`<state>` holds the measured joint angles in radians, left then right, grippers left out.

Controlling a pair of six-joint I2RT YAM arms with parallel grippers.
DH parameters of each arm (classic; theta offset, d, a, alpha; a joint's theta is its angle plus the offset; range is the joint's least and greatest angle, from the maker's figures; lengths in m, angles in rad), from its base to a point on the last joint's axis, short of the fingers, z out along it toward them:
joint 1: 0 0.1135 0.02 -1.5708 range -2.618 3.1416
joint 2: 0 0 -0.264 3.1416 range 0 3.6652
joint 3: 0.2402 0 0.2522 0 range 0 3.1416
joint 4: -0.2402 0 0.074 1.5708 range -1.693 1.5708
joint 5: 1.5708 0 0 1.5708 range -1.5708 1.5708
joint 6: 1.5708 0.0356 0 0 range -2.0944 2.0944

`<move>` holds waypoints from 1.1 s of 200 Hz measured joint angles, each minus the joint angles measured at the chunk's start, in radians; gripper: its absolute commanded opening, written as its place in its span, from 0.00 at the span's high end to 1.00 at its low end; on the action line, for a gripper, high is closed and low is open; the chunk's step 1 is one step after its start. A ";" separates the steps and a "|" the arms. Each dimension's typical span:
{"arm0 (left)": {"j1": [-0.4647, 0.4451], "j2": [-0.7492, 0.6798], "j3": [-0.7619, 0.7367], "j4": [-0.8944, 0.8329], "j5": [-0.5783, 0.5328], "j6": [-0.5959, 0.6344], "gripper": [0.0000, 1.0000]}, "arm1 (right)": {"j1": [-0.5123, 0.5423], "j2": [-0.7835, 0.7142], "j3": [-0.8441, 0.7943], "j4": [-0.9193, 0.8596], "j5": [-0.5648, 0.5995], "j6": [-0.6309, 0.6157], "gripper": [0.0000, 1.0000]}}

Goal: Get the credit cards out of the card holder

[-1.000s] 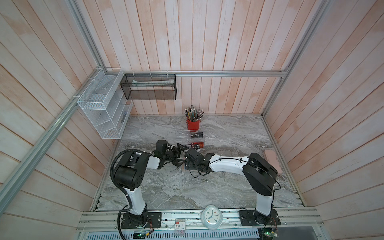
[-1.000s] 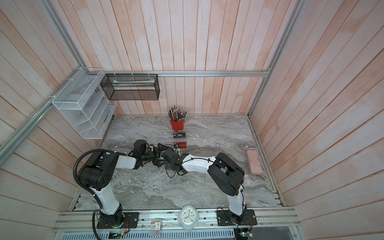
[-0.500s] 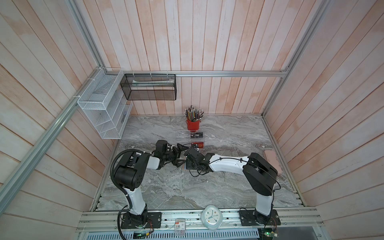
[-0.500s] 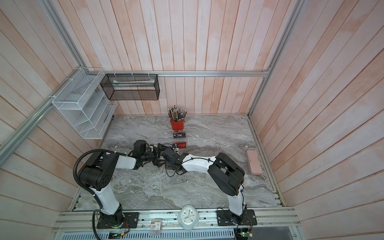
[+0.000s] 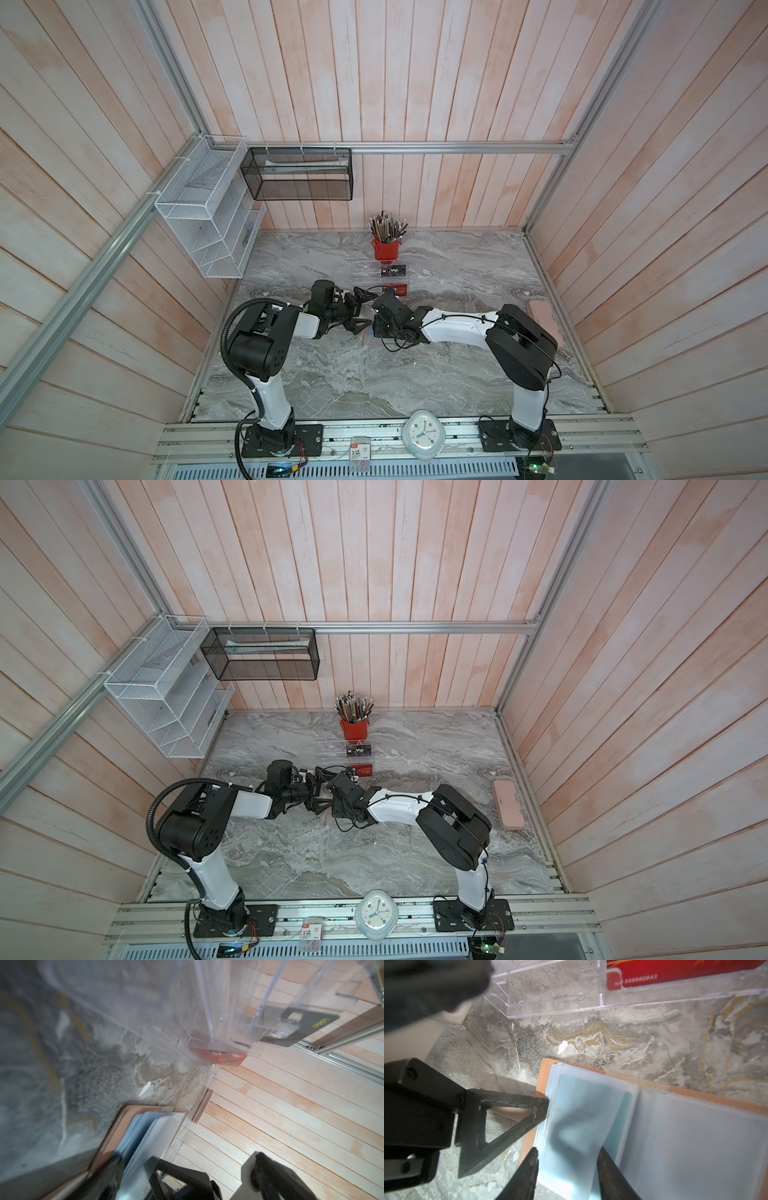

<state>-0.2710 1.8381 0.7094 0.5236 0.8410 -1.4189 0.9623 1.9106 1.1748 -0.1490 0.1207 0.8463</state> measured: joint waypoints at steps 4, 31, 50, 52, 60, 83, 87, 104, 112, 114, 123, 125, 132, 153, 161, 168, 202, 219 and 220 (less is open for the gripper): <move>0.000 0.000 0.000 0.000 0.000 0.000 0.00 | -0.001 -0.001 -0.001 0.000 -0.001 0.001 0.60; 0.000 0.000 0.000 0.000 0.000 0.000 0.00 | -0.003 -0.002 -0.004 0.000 -0.007 0.008 0.65; 0.000 0.000 0.000 0.000 0.000 0.000 0.00 | -0.004 -0.002 -0.008 0.002 -0.007 0.017 0.70; 0.000 0.000 0.000 0.000 0.000 0.000 0.00 | -0.004 -0.003 -0.010 0.002 -0.008 0.014 0.70; 0.000 0.000 0.000 0.000 0.000 0.000 0.00 | -0.004 -0.005 -0.015 0.004 -0.008 0.018 0.71; 0.000 0.000 0.000 0.000 0.000 0.000 0.00 | -0.005 -0.015 -0.026 0.005 -0.008 0.025 0.78; 0.000 0.000 0.000 0.000 0.000 0.000 0.00 | -0.005 -0.017 -0.028 0.004 -0.008 0.022 0.78; 0.000 0.000 0.000 -0.001 0.000 0.000 0.00 | -0.009 -0.024 -0.036 0.003 -0.008 0.026 0.83; 0.000 0.000 0.000 -0.002 0.000 0.000 0.00 | -0.011 -0.027 -0.040 0.003 -0.008 0.027 0.86; 0.000 0.000 0.000 -0.002 0.000 0.000 0.00 | -0.012 -0.029 -0.042 0.004 -0.009 0.026 0.87; 0.001 -0.001 0.000 -0.003 0.000 0.000 0.00 | -0.014 -0.036 -0.051 0.006 -0.011 0.032 0.87; 0.001 -0.001 0.000 -0.004 0.000 0.000 0.00 | -0.015 -0.038 -0.054 0.006 -0.011 0.032 0.87; 0.002 -0.002 0.000 -0.006 0.001 0.000 0.00 | -0.018 -0.047 -0.064 0.012 -0.015 0.035 0.88; 0.006 -0.008 0.000 -0.021 0.003 0.001 0.00 | -0.030 -0.072 -0.097 0.029 -0.030 0.039 0.95; 0.008 -0.014 0.001 -0.034 0.004 0.001 0.00 | -0.035 -0.080 -0.105 0.034 -0.036 0.043 0.99; 0.009 -0.019 0.001 -0.046 0.004 0.004 0.00 | -0.040 -0.087 -0.114 0.044 -0.043 0.047 1.00; 0.010 -0.051 0.003 -0.104 0.004 0.011 0.00 | -0.054 -0.113 -0.150 0.096 -0.076 0.044 0.99; 0.010 -0.074 0.006 -0.123 0.005 0.011 0.00 | -0.059 -0.129 -0.177 0.126 -0.097 0.045 1.00; 0.010 -0.074 0.006 -0.124 0.005 0.012 0.00 | -0.060 -0.129 -0.179 0.127 -0.098 0.045 1.00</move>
<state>-0.2615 1.7638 0.7155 0.4000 0.8455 -1.4071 0.9028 1.7817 0.9962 -0.0216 0.0227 0.8909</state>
